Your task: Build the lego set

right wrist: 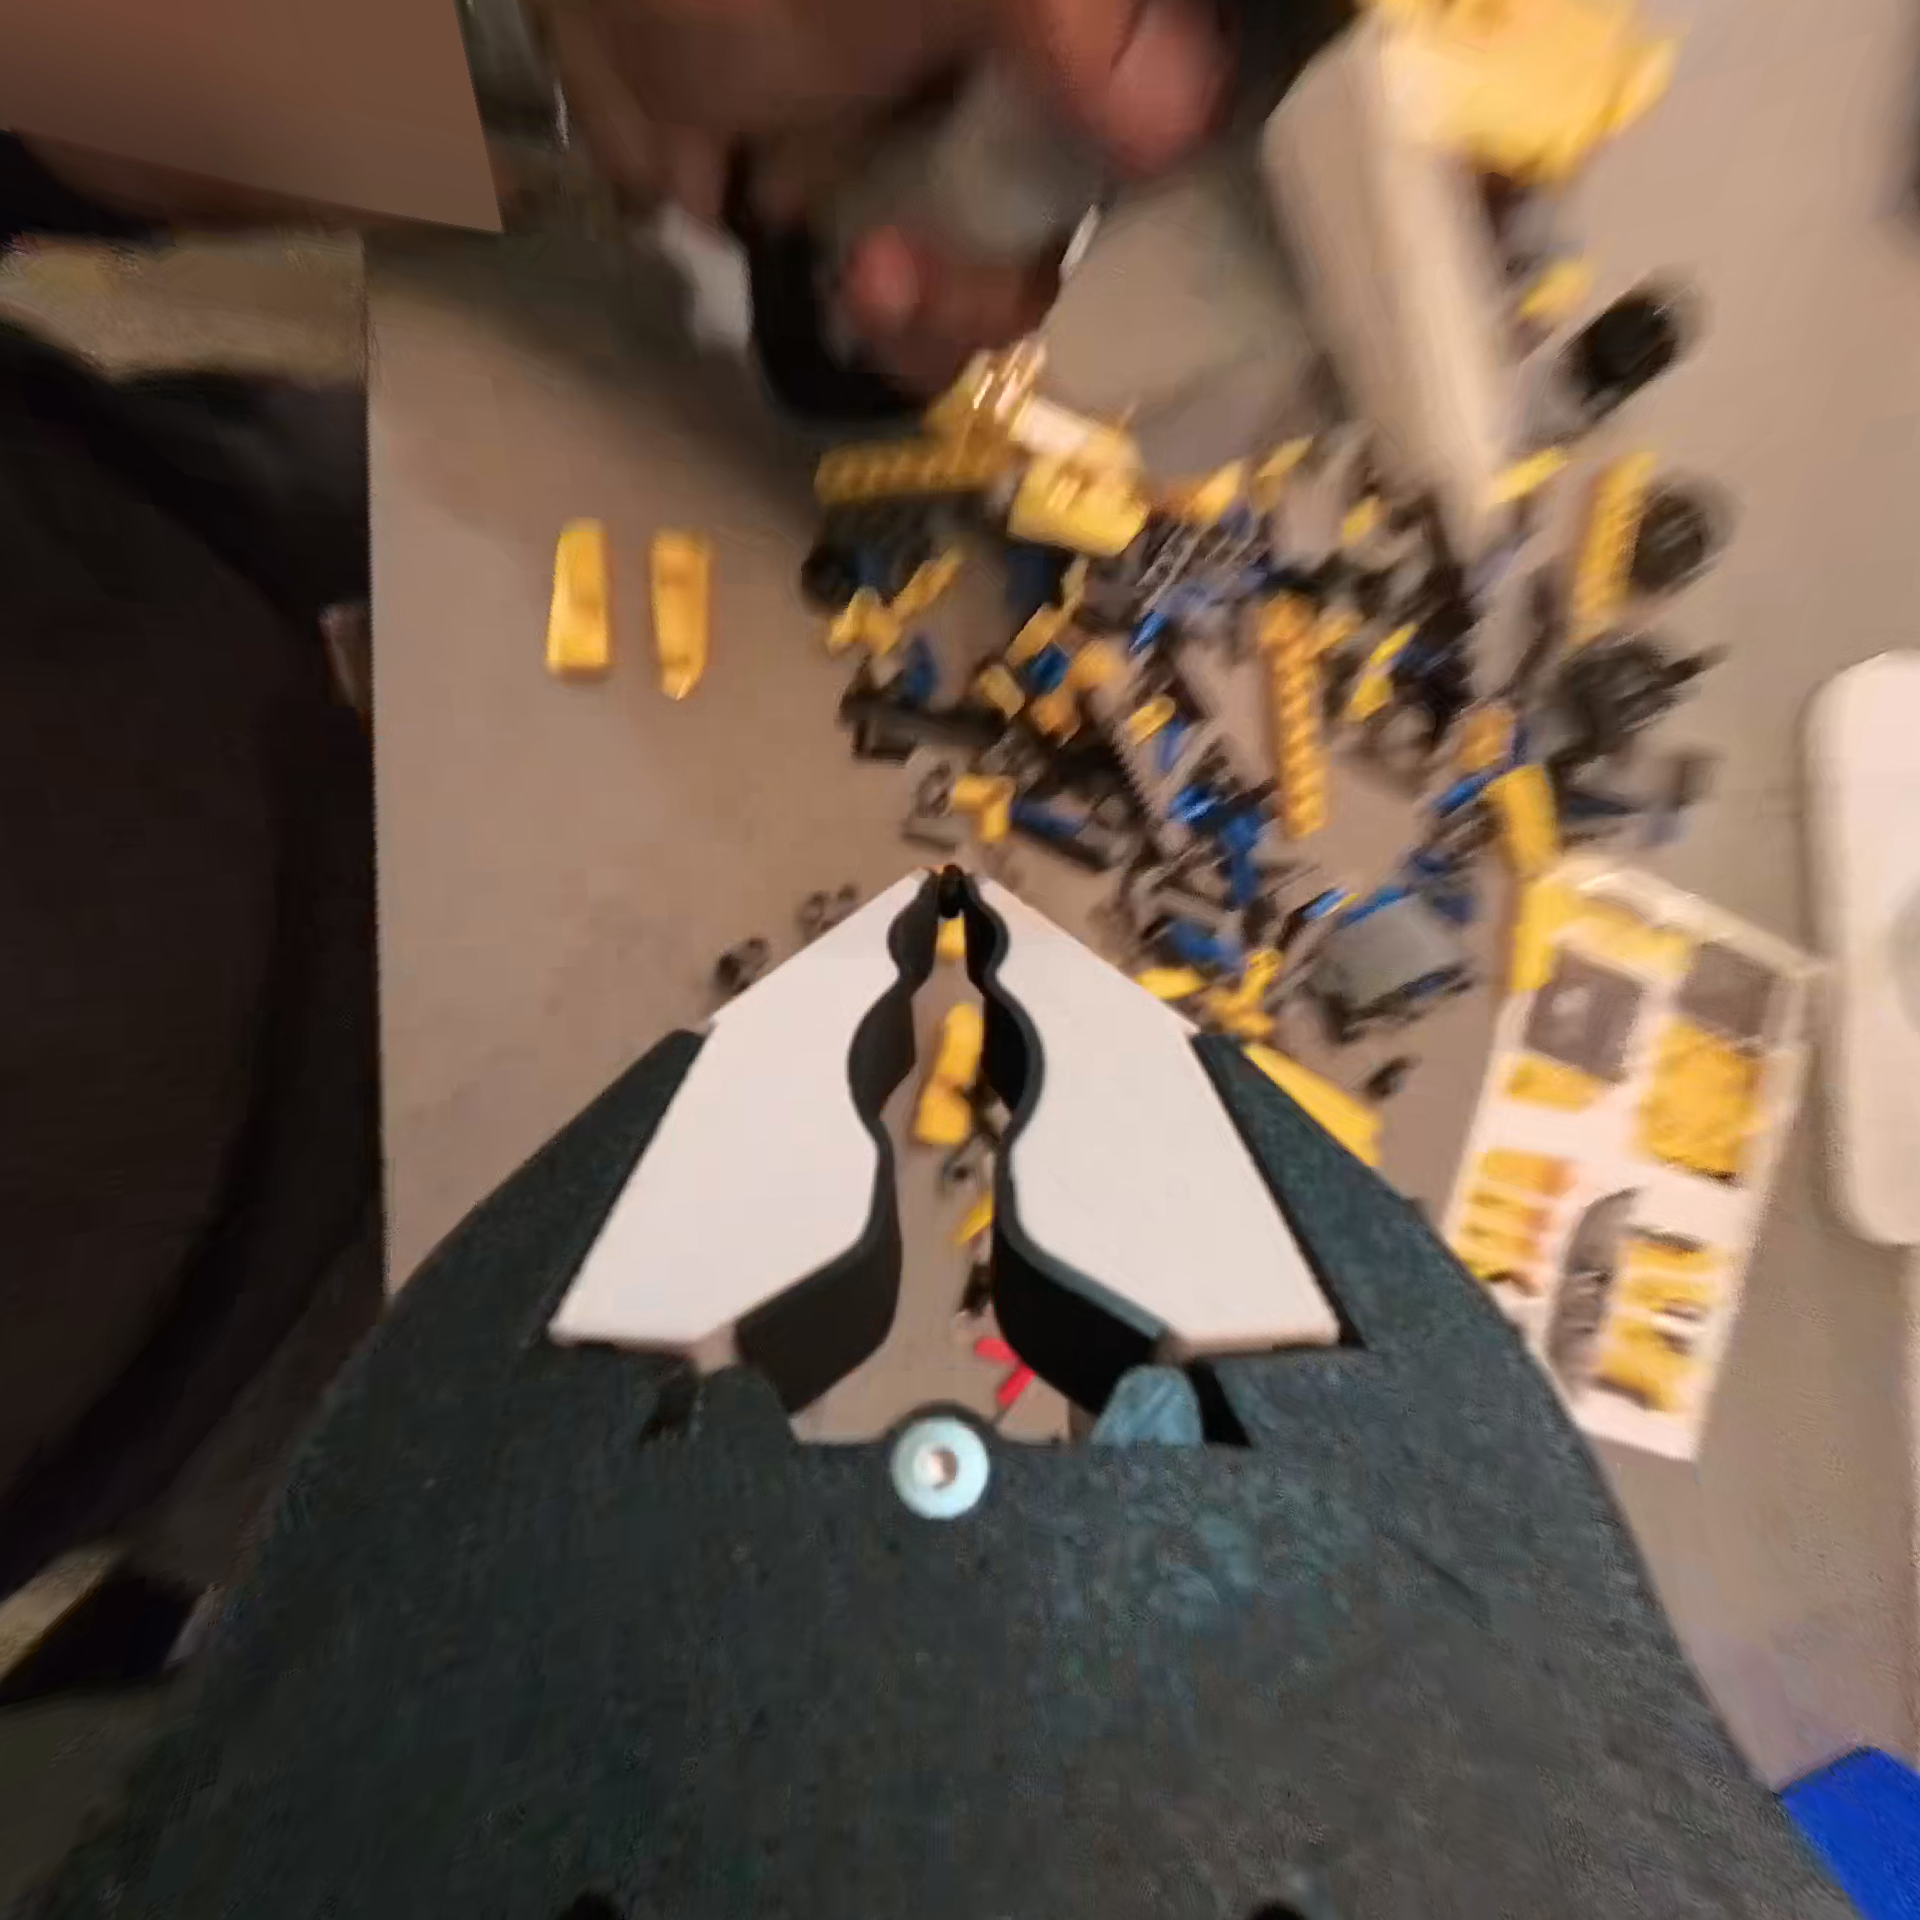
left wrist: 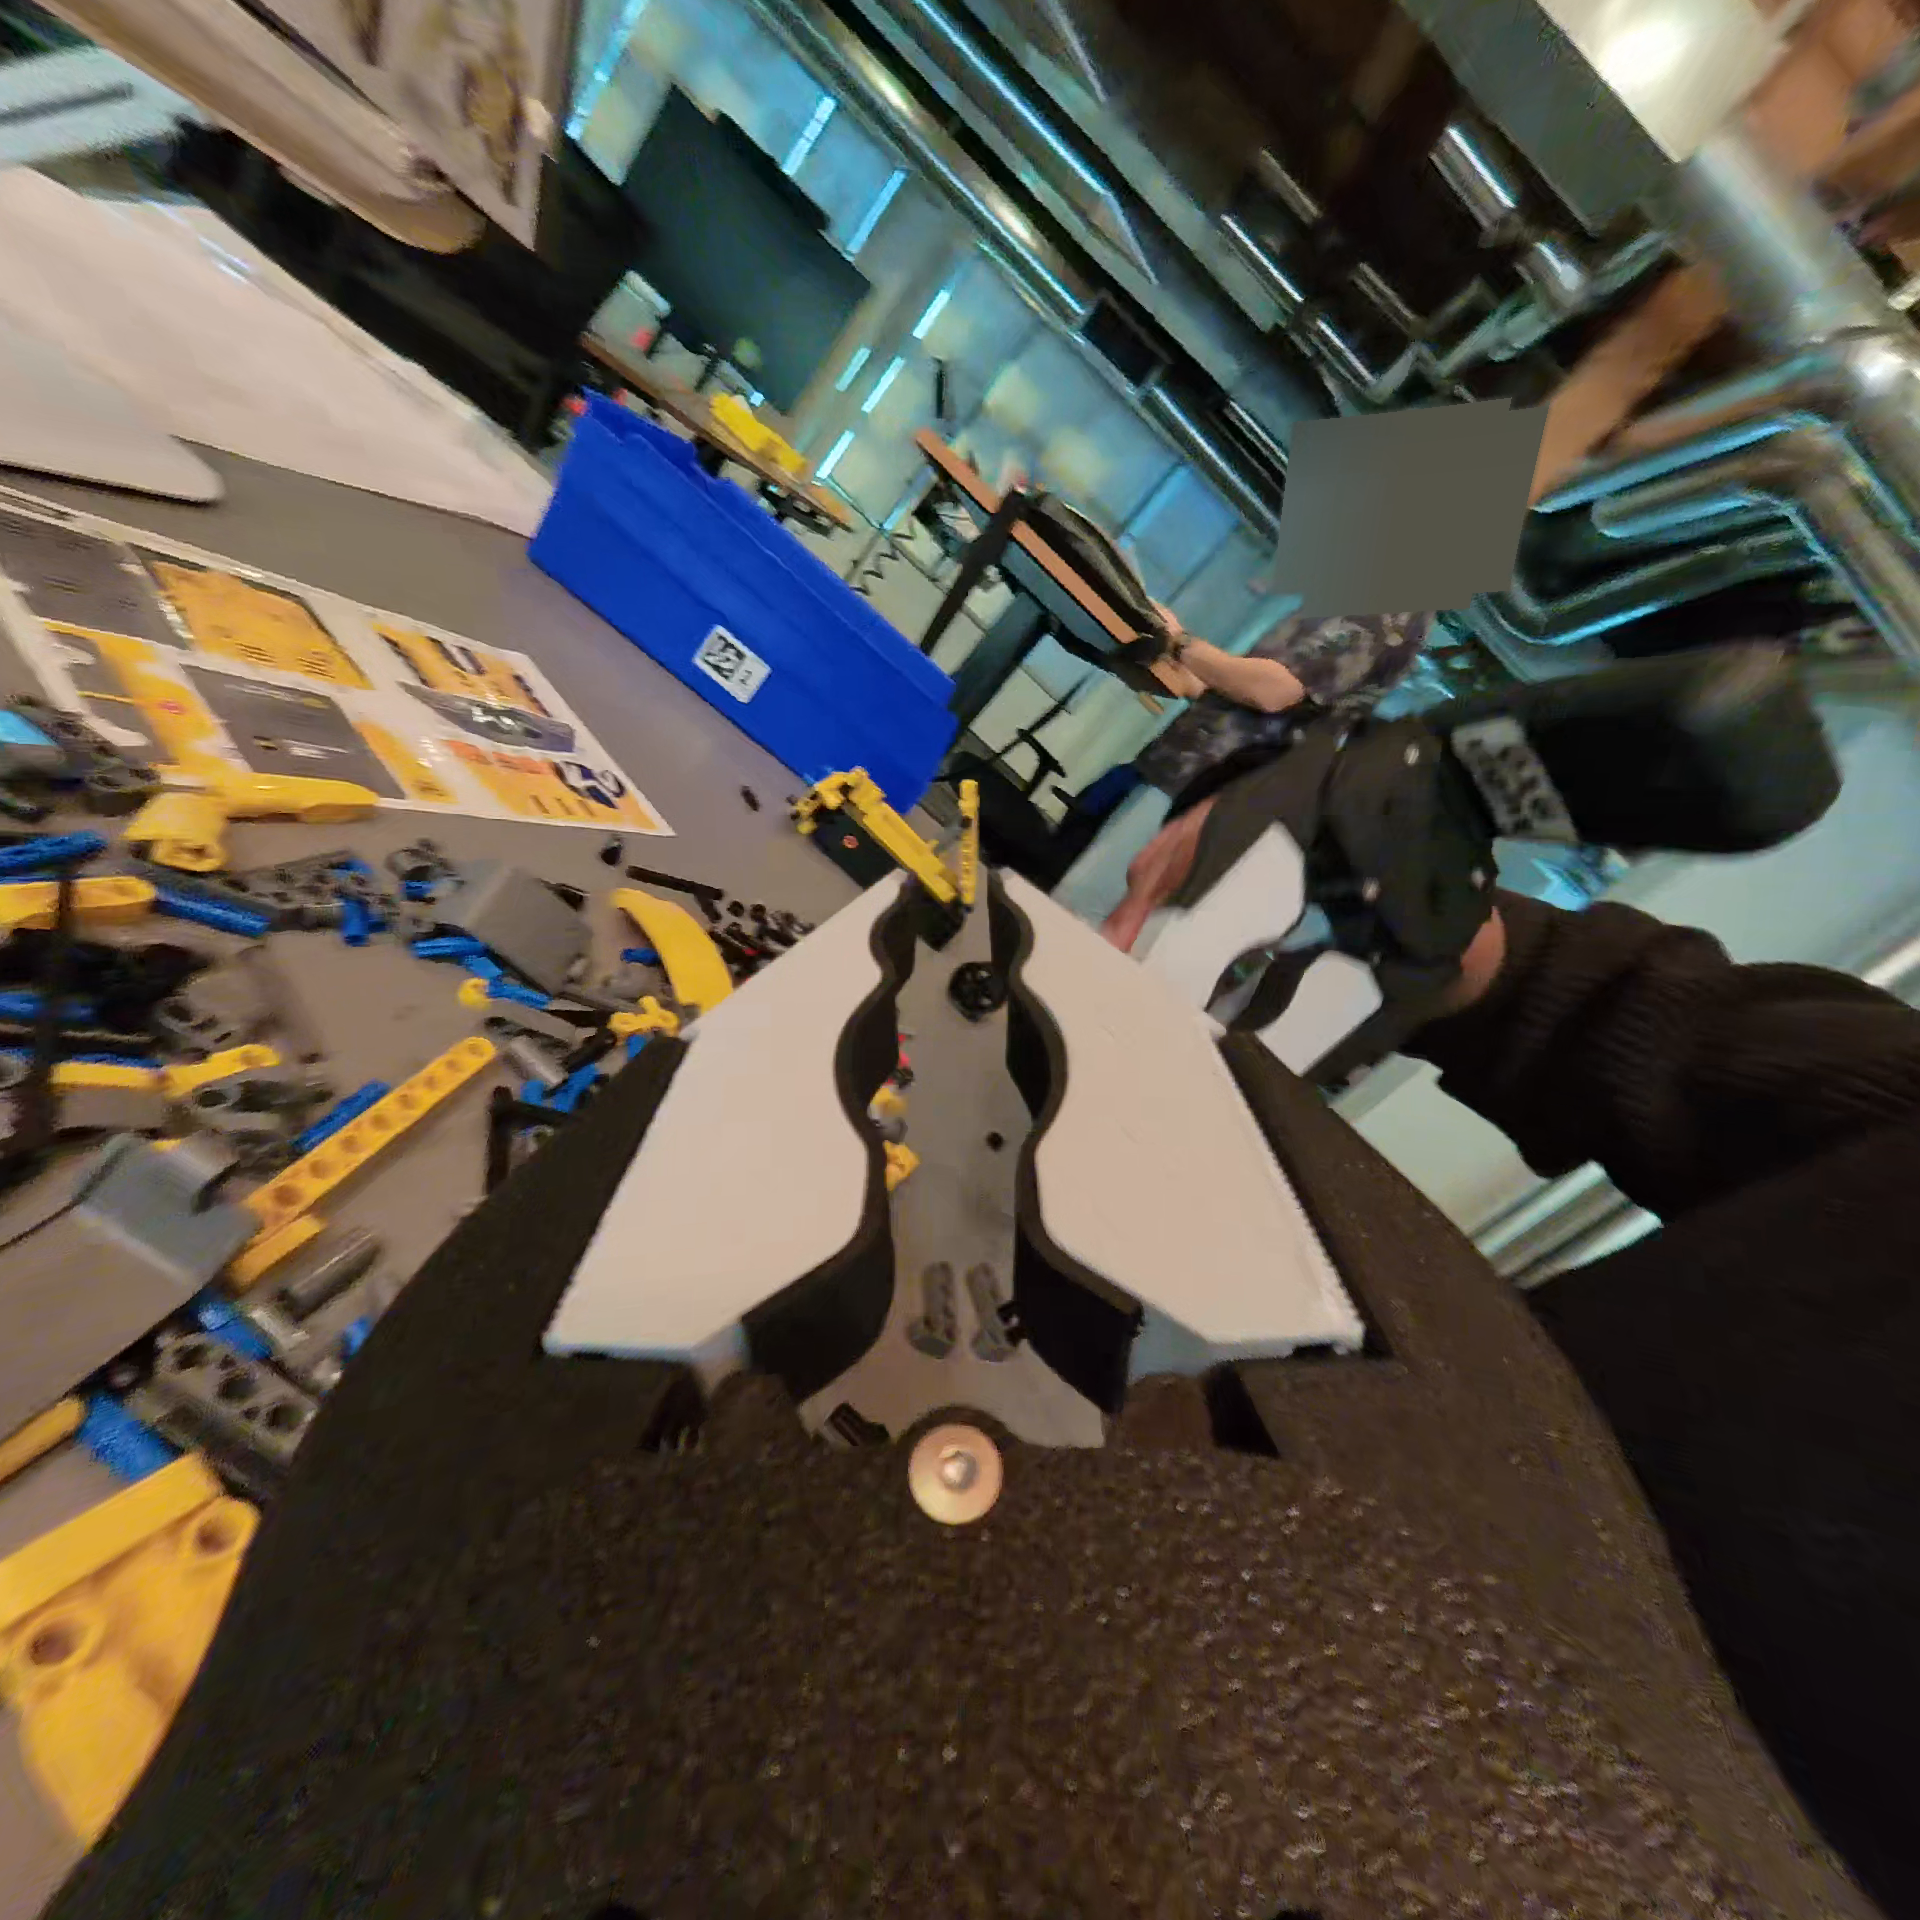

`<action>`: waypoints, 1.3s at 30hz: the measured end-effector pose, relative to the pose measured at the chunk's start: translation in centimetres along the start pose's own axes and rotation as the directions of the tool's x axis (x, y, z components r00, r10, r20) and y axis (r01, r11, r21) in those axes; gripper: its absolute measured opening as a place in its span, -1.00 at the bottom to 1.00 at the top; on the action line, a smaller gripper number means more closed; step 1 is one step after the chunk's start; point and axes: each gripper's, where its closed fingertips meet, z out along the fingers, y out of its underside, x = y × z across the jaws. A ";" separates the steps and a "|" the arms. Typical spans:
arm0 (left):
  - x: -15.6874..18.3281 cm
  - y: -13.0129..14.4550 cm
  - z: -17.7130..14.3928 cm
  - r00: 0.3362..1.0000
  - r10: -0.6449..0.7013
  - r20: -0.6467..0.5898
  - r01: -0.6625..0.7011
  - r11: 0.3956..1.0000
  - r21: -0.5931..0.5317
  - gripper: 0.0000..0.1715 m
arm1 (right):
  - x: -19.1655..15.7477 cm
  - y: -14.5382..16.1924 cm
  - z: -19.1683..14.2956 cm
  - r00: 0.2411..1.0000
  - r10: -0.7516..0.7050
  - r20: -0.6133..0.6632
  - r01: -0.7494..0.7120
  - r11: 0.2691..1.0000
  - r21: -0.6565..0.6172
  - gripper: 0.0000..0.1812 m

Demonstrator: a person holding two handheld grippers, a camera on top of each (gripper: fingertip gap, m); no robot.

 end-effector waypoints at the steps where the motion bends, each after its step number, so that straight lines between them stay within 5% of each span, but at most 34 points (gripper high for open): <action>1: -0.4 -0.1 -0.2 1.000 0.009 0.028 -0.009 1.000 0.006 -0.87 | -0.8 1.3 1.0 0.999 0.016 0.049 -0.012 0.997 -0.072 -0.96; 6: -1.5 -0.2 -0.5 0.985 0.098 0.145 -0.097 0.995 -0.016 -0.93 | -3.3 4.1 3.4 0.980 0.035 0.196 0.025 0.956 -0.292 -0.96; 10: -1.4 -0.2 -0.5 0.984 0.105 0.141 -0.104 0.994 -0.016 -0.94 | -3.4 4.5 4.0 0.973 0.031 0.227 0.049 0.939 -0.340 -0.96; 39: -2.1 0.4 -0.1 0.954 0.204 0.218 -0.190 0.978 -0.083 -0.95 | -3.8 3.7 4.8 0.967 0.004 0.254 0.091 0.928 -0.362 -0.95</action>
